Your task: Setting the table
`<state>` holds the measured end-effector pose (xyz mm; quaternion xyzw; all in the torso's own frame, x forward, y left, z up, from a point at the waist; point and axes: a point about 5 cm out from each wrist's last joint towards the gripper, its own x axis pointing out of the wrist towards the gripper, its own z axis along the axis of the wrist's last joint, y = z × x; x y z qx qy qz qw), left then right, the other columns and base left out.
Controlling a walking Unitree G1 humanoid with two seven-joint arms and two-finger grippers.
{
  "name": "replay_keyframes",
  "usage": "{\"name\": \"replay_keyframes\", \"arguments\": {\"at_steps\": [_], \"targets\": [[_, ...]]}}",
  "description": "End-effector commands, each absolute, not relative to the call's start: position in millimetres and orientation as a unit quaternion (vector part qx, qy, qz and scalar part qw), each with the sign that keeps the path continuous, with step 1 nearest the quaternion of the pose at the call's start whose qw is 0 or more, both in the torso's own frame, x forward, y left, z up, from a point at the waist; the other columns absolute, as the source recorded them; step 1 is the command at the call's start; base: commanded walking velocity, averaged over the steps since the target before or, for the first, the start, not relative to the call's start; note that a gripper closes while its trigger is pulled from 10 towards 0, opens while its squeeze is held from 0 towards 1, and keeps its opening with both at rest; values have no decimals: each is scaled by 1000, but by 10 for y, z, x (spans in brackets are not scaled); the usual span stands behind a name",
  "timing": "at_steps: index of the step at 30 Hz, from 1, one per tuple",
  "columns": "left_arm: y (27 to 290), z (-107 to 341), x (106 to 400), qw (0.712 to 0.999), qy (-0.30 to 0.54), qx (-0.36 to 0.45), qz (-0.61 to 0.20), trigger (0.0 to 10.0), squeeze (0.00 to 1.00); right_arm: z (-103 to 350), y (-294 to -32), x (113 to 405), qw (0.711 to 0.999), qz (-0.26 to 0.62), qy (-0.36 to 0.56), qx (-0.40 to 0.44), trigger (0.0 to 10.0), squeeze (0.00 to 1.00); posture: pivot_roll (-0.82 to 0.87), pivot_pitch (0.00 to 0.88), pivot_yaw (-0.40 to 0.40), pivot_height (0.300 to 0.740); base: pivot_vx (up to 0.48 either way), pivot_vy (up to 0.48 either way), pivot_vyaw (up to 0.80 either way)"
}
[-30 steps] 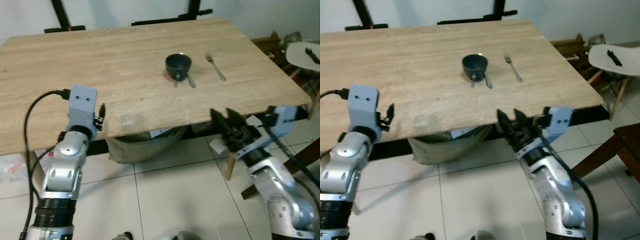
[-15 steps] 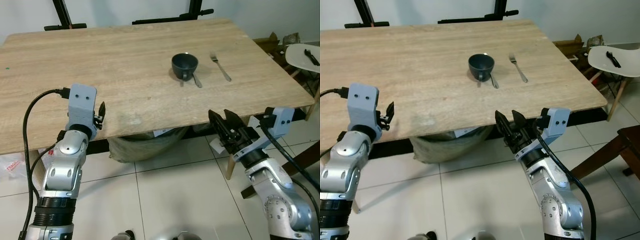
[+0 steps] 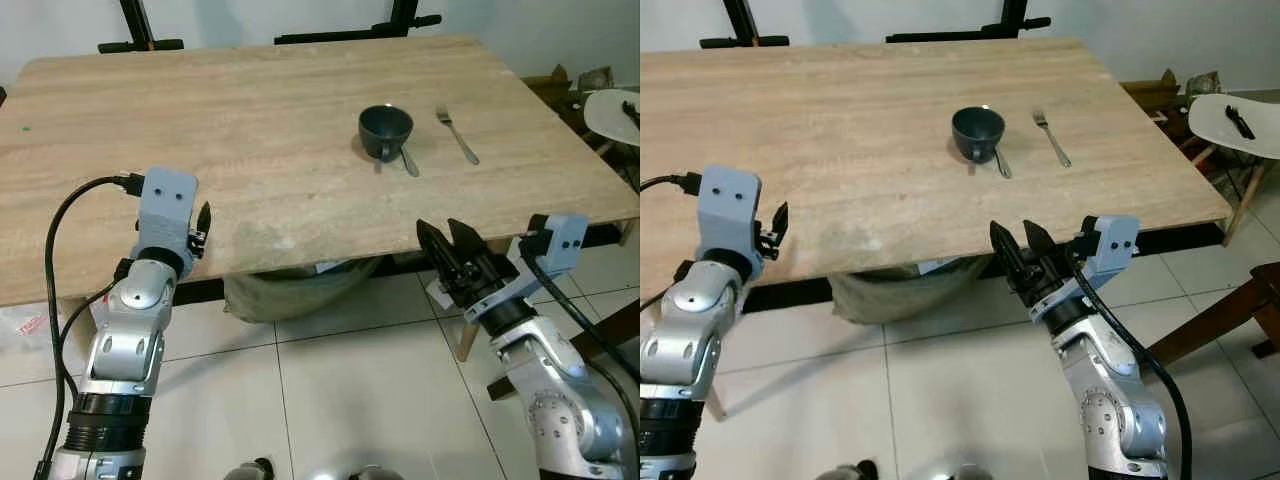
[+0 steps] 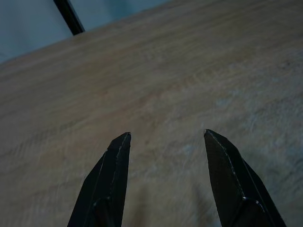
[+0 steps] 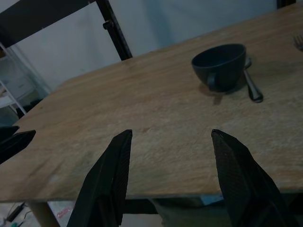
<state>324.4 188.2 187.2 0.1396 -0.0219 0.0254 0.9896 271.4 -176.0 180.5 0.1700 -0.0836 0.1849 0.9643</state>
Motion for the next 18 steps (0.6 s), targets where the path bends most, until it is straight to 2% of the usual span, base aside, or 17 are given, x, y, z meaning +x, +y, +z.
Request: {"name": "replay_keyframes", "arguments": {"at_steps": [1,18], "targets": [[1894,1818,3237,989,-14,146,26,10000,129,1792,-1755,2703,965,183,-82,170,10000,0,-88,57,64,740,480,0,0],[1861,1822,3239,987,-23,157,19,10000,114,1797,-1768,2709,965,184,-83,170,10000,0,-89,53,65,740,465,0,0]]}}
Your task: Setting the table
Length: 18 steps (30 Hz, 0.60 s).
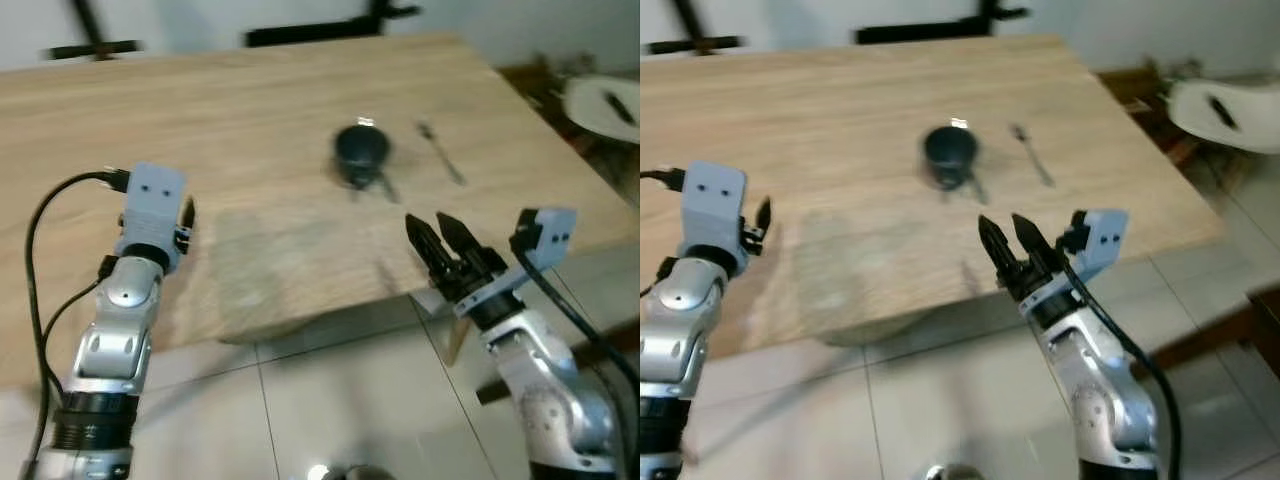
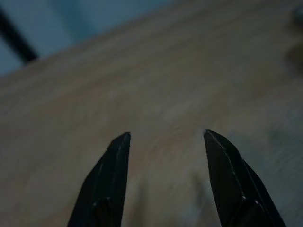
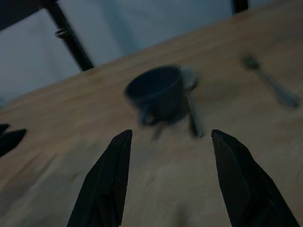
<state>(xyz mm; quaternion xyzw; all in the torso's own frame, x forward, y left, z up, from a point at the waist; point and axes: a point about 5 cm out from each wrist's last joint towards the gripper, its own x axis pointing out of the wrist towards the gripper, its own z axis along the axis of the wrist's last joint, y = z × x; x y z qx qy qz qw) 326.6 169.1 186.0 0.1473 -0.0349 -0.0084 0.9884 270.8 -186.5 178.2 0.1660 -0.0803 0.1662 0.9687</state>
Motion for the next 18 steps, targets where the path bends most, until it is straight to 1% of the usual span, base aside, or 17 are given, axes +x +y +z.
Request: {"name": "replay_keyframes", "arguments": {"at_steps": [1,3,6,11,17,18], "targets": [[1859,1822,3239,987,-23,155,18,10000,114,1796,-1768,2708,965,184,-83,170,10000,0,-89,53,65,740,364,0,0],[1854,1823,3237,988,-24,155,16,10000,106,1796,-1768,2707,965,184,-83,170,10000,0,-89,53,65,740,317,0,0],[1829,1834,3233,988,-28,153,10,10000,86,1796,-1767,2709,964,184,-83,170,10000,0,-89,53,65,740,0,0,0],[1816,1834,3237,988,-28,155,7,10000,86,1795,-1768,2710,964,185,-83,171,10000,0,-89,53,65,740,0,0,0],[1826,1839,3241,988,-25,152,8,10000,118,1793,-1756,2710,964,186,-83,172,10000,0,-85,52,67,740,0,0,0],[1830,1839,3243,989,-24,146,9,10000,129,1790,-1751,2707,964,186,-83,173,10000,0,-85,52,67,740,0,-368,0]]}}
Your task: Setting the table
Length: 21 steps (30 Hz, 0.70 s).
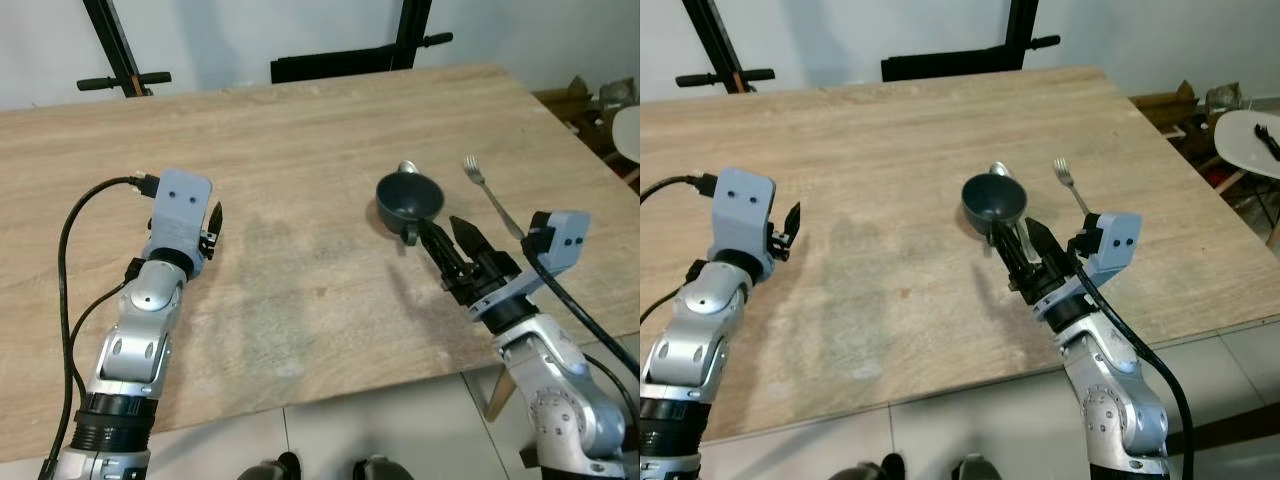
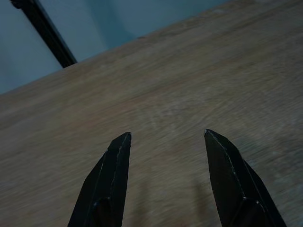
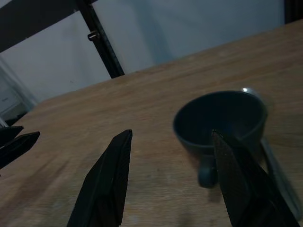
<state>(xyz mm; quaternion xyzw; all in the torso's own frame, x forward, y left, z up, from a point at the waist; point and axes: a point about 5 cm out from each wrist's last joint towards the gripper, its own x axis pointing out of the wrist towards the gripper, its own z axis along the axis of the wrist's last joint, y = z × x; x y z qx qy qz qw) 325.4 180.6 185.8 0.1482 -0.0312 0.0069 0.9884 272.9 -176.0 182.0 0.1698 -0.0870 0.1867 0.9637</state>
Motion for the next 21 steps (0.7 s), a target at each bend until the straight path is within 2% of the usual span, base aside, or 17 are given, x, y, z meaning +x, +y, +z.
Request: {"name": "replay_keyframes", "arguments": {"at_steps": [1,21], "targets": [[1830,1839,3243,989,-24,146,9,10000,129,1790,-1751,2707,964,186,-83,173,10000,0,-85,52,67,740,0,-368,0],[1846,1837,3252,990,-17,137,16,10000,137,1782,-1741,2694,963,186,-82,174,10000,0,-84,58,69,740,0,-410,0]]}}
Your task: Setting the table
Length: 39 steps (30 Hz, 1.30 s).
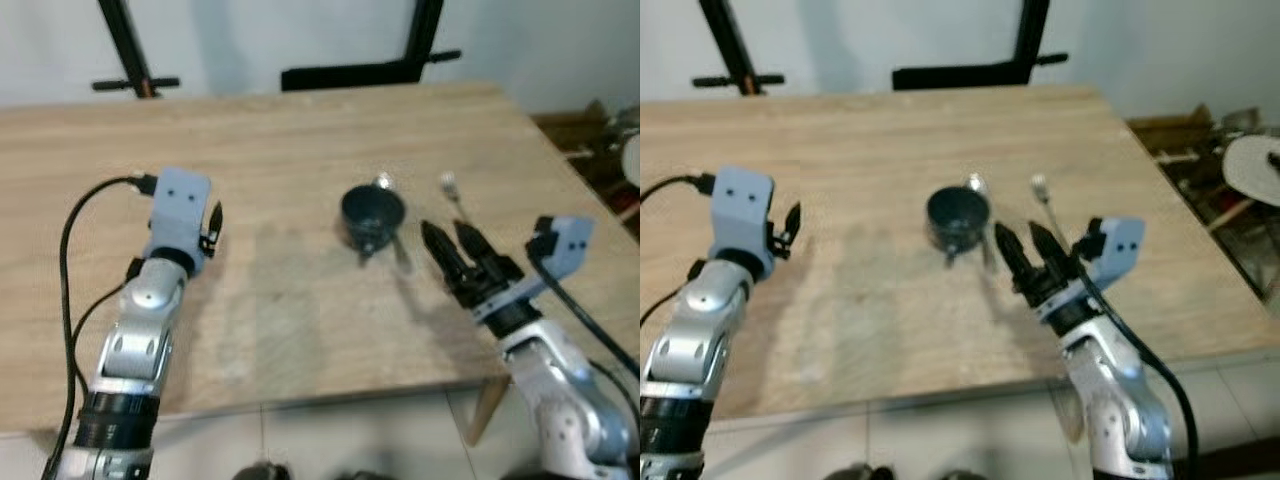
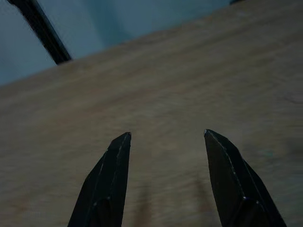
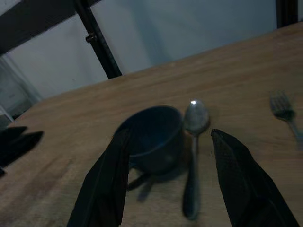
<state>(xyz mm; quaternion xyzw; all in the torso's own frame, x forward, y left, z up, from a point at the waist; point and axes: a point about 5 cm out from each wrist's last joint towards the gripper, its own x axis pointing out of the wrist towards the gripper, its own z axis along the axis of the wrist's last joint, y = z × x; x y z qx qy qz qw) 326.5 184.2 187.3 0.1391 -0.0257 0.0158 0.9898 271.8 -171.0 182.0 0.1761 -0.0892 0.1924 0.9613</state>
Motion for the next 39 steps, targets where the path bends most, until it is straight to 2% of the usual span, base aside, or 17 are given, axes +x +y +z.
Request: {"name": "replay_keyframes", "arguments": {"at_steps": [1,5,26,31,32,35,36,39], "targets": [[1847,1838,3253,990,-16,136,16,10000,141,1782,-1742,2694,963,186,-82,174,10000,0,-84,58,69,740,0,-345,0],[1851,1840,3253,991,-15,134,18,10000,137,1781,-1745,2691,964,186,-81,174,10000,0,-85,59,68,740,0,-296,0],[1869,1842,3251,992,-12,119,25,10000,106,1784,-1750,2691,964,186,-80,174,10000,0,-86,62,66,740,0,0,0],[1823,2018,3215,983,-36,156,-92,10000,86,1828,-1741,2735,966,192,-82,149,10000,0,-78,68,63,740,0,0,0],[1823,2018,3215,983,-36,156,-92,10000,86,1828,-1741,2735,966,192,-82,149,10000,0,-78,68,63,740,0,0,0],[1839,2180,3213,974,-46,153,-158,10000,82,1844,-1643,2869,966,205,-78,137,10000,0,-57,77,69,740,0,0,0],[1839,2180,3213,974,-46,153,-158,10000,82,1844,-1643,2869,966,205,-78,137,10000,0,-57,77,69,740,0,0,0],[1768,2387,3115,955,-60,140,-255,10000,71,1841,-1576,3084,972,203,-62,99,10000,0,-33,100,70,740,0,0,0]]}}
